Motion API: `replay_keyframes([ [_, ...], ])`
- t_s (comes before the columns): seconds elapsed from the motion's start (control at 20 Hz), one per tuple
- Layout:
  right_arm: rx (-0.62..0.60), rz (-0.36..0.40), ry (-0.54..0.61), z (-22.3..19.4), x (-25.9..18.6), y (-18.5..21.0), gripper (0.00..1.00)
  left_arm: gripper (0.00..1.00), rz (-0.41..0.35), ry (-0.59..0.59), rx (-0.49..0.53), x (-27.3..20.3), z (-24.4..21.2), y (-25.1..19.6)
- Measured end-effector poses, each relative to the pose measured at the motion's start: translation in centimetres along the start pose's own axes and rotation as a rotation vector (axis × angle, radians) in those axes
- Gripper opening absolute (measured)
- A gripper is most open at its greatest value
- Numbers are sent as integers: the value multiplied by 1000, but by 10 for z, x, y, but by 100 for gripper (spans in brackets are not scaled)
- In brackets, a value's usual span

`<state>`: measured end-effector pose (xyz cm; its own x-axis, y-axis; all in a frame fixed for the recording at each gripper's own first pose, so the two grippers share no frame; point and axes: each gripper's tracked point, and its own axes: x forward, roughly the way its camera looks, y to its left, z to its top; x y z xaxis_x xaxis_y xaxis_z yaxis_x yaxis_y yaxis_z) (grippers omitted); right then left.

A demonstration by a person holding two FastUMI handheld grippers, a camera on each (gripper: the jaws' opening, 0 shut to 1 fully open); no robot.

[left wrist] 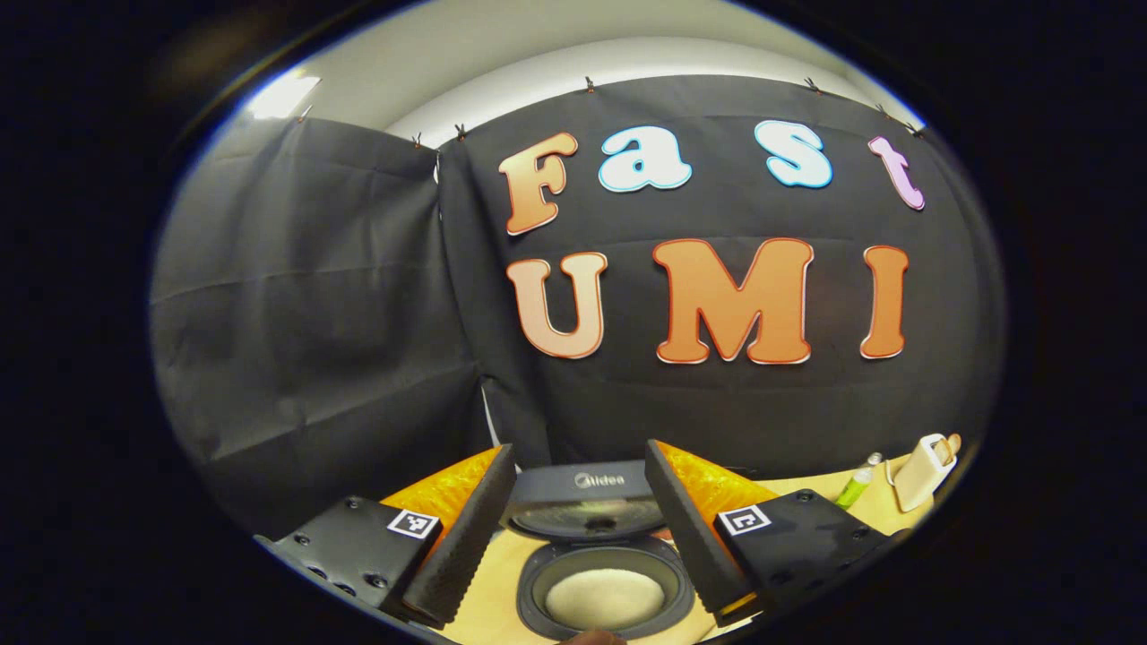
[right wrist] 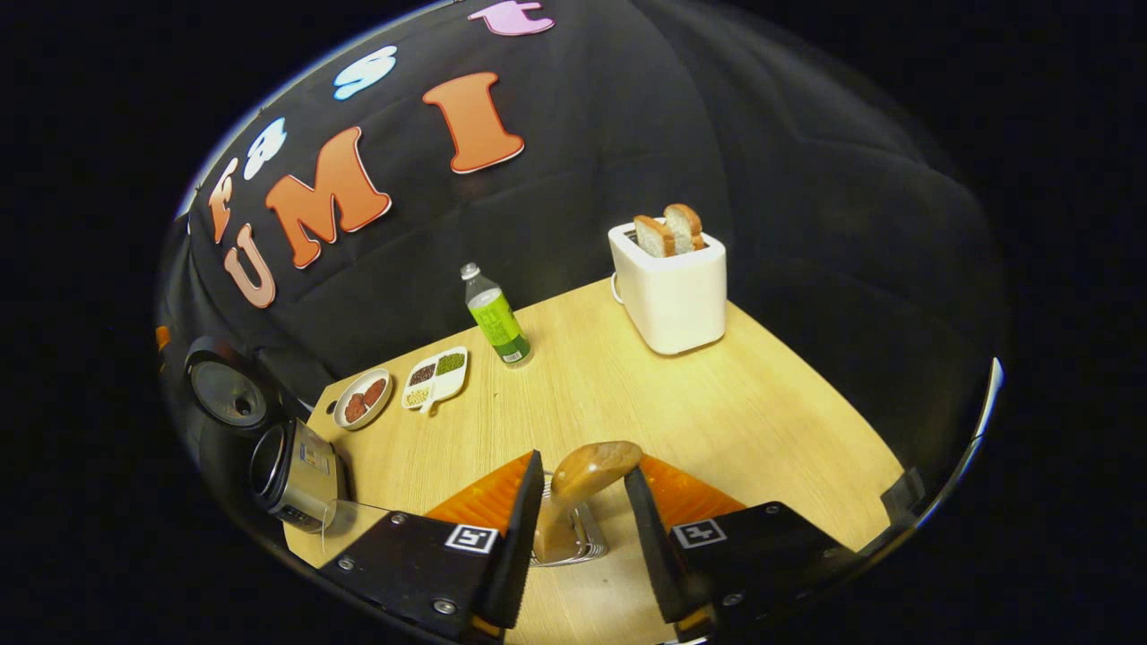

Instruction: Close the left gripper, press the button to open the rice cooker; take a wooden spoon from the chopstick holder with the right hand, scoop a spoonful of rice and pour it into the rice cooker, then put the wooden spoon back into the chopstick holder.

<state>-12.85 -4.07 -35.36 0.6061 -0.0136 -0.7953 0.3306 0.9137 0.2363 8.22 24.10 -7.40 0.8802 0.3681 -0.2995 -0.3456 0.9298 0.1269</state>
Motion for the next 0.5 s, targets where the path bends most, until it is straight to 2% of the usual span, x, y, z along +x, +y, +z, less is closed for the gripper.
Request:
replay_keyframes([
  [0.05, -8, -16, -23, 9, -7, -4, 60, 97, -6, -2, -10, 12, 4, -2],
  [0.1, -18, -26, -50, 19, -17, -6, 70, 100, -9, 3, -25, 24, 8, -3],
  [0.15, -30, -34, -73, 28, -27, -8, 75, 98, -9, 22, -41, 37, 9, -3],
  [0.2, -40, -41, -94, 36, -36, -9, 70, 95, -19, 61, -52, 52, 3, -5],
  [0.25, -50, -48, -114, 44, -46, -10, 80, 93, -30, 104, -58, 63, -3, -9],
  [0.3, -59, -50, -134, 51, -54, -10, 82, 97, -40, 146, -60, 75, -10, -11],
  [0.4, -74, -55, -165, 63, -66, -11, 81, 100, -62, 240, -53, 92, -30, -16],
  [0.45, -77, -56, -176, 66, -72, -11, 82, 97, -75, 295, -53, 98, -42, -20],
  [0.5, -80, -58, -184, 68, -75, -12, 81, 100, -92, 363, -50, 99, -59, -26],
])
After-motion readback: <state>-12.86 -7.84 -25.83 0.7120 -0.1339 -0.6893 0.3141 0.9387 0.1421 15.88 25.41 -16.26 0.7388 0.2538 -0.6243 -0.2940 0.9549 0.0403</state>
